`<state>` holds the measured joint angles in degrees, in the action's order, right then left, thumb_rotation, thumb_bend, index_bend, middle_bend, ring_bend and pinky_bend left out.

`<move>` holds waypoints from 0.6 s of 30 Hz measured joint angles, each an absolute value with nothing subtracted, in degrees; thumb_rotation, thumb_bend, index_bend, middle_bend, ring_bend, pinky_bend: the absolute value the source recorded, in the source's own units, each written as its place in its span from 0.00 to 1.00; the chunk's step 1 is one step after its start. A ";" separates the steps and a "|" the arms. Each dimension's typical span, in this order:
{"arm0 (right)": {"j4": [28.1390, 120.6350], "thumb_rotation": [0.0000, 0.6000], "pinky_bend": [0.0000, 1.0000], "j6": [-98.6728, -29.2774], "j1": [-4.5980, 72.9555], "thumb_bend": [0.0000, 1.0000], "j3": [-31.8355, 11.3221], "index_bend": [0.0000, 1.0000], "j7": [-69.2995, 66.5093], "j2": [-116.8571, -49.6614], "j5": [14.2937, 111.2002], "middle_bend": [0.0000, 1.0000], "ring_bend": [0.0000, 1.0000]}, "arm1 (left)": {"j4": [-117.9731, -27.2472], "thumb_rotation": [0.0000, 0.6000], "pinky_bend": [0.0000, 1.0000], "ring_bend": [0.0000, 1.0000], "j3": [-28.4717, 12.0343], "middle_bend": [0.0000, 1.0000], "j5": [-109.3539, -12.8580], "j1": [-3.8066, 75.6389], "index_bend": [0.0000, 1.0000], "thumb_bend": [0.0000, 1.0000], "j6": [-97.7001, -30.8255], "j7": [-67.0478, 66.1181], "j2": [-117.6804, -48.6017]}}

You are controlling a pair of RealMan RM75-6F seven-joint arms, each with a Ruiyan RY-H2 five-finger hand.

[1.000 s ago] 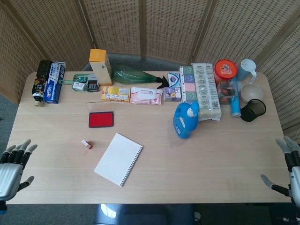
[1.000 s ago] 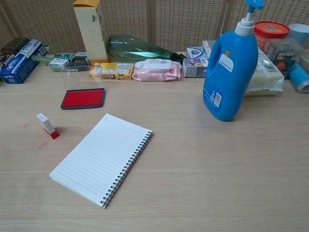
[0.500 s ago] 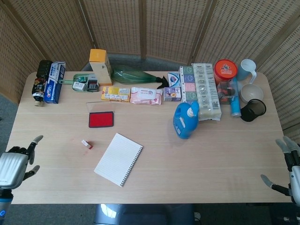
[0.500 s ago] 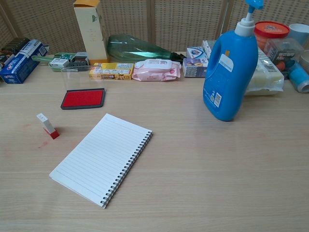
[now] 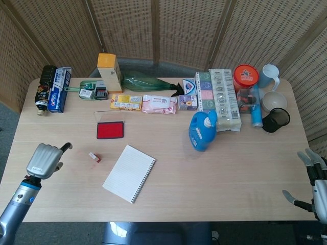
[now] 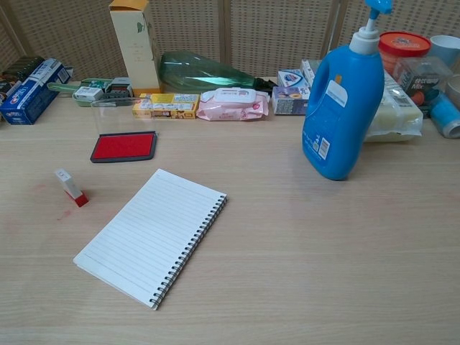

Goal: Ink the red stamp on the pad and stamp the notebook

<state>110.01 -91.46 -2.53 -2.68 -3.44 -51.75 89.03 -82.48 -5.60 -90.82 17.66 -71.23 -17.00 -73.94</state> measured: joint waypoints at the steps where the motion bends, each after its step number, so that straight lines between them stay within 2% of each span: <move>1: 109.99 1.00 0.00 -91.34 -2.47 0.16 -2.69 0.00 -3.49 -51.75 88.94 0.00 0.00 | -81.69 1.00 1.00 1.00 -5.69 1.00 -90.66 18.10 0.41 0.13 -70.87 -17.30 -74.71; 9: 109.93 1.00 0.00 -90.76 -2.14 0.16 -2.85 0.00 -4.15 -51.62 88.48 0.00 0.00 | -75.61 1.00 1.00 1.00 -6.23 1.00 -88.69 20.93 0.44 0.23 -68.70 -18.49 -81.64; 18: 109.79 1.00 0.00 -90.36 -1.95 0.16 -2.91 0.00 -5.22 -51.22 88.23 0.00 0.00 | -70.69 1.00 1.00 1.00 -5.53 1.00 -86.48 22.60 0.46 0.23 -67.34 -20.59 -88.20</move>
